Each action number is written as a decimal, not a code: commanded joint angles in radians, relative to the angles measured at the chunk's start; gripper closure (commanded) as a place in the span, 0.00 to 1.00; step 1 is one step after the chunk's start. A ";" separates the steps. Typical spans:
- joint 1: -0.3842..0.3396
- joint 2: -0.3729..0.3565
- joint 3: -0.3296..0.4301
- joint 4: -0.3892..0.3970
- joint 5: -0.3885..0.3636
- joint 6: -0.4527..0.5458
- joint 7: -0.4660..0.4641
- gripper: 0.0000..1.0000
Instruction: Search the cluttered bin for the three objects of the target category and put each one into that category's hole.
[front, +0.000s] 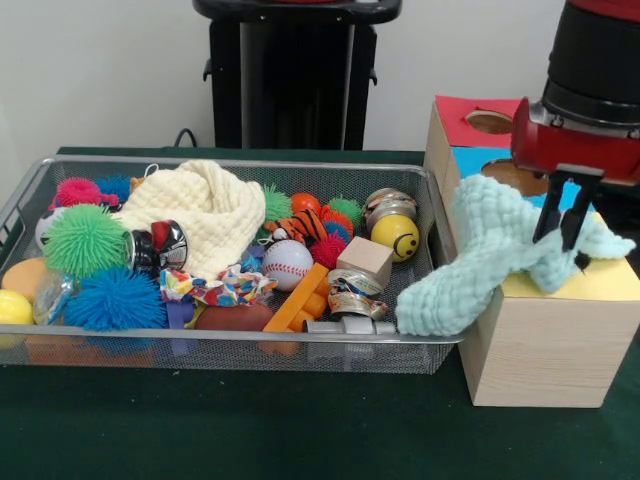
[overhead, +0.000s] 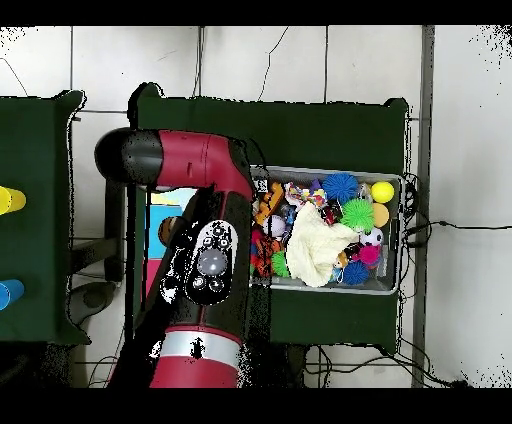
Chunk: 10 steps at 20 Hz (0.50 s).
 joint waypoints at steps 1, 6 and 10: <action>-0.022 0.084 0.087 0.032 0.007 0.055 0.168 1.00; -0.023 0.051 0.103 0.097 0.016 0.073 0.145 1.00; -0.015 -0.010 0.119 0.196 0.038 0.045 0.147 1.00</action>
